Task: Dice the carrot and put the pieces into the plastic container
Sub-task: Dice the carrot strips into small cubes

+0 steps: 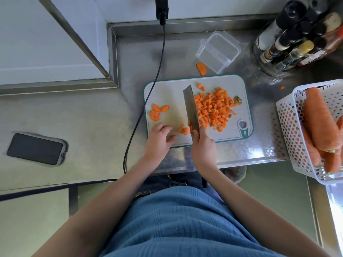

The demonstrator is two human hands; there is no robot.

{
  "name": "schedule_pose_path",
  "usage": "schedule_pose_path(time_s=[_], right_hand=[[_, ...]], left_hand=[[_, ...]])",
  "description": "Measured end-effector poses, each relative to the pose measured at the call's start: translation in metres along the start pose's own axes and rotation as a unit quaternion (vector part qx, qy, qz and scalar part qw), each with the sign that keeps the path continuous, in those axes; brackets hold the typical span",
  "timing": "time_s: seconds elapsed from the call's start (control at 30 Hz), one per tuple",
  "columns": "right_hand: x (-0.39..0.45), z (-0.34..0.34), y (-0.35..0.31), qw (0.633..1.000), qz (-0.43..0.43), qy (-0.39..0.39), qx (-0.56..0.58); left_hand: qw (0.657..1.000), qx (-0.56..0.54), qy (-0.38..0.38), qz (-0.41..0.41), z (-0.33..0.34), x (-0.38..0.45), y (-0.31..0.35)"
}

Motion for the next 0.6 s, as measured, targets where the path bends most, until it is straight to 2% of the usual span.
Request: schedule_pose_path(time_s=[0.33, 0.6], right_hand=[[0.005, 0.0, 0.012, 0.999, 0.007, -0.02, -0.039], [0.002, 0.001, 0.004, 1.0, 0.005, -0.009, -0.028]], left_hand=[[0.998, -0.05, -0.026, 0.034, 0.011, 0.014, 0.02], [0.999, -0.046, -0.017, 0.006, 0.006, 0.01, 0.016]])
Point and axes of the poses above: each hand's wrist, its own x-axis towards the middle knuckle, its own z-axis out of the palm, y = z × x, the point moved 3 cm from there along x, towards the middle knuckle
